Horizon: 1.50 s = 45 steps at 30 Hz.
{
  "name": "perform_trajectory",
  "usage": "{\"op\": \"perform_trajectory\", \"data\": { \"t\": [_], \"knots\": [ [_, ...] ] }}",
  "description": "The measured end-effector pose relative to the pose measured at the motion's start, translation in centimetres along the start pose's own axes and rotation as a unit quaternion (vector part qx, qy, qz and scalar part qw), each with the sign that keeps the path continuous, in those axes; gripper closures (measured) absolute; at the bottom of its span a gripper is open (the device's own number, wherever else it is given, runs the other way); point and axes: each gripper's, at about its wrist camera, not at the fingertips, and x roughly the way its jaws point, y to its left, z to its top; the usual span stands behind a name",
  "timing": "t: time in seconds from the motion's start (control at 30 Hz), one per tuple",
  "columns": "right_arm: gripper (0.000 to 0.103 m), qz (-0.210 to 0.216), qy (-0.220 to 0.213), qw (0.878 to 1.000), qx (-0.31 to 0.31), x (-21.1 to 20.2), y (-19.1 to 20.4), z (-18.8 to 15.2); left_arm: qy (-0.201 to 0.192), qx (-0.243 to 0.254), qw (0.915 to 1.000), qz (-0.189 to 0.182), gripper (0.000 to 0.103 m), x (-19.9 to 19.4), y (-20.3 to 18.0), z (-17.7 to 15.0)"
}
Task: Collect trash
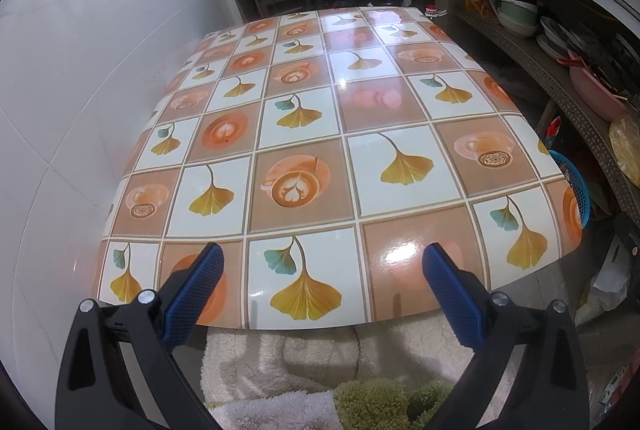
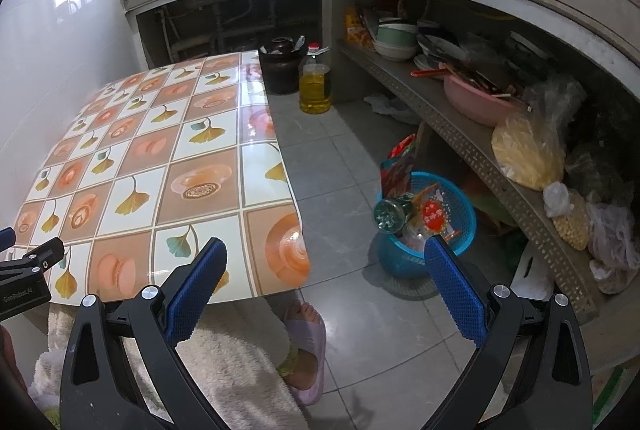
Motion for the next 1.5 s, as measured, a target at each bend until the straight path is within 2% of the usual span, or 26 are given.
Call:
{"op": "perform_trajectory", "data": {
  "t": [1.5],
  "knots": [
    [0.008, -0.001, 0.000, 1.000, -0.002, -0.05, 0.20, -0.08, 0.003, 0.002, 1.0000, -0.003, 0.006, 0.18, 0.10, -0.10]
  ]
}}
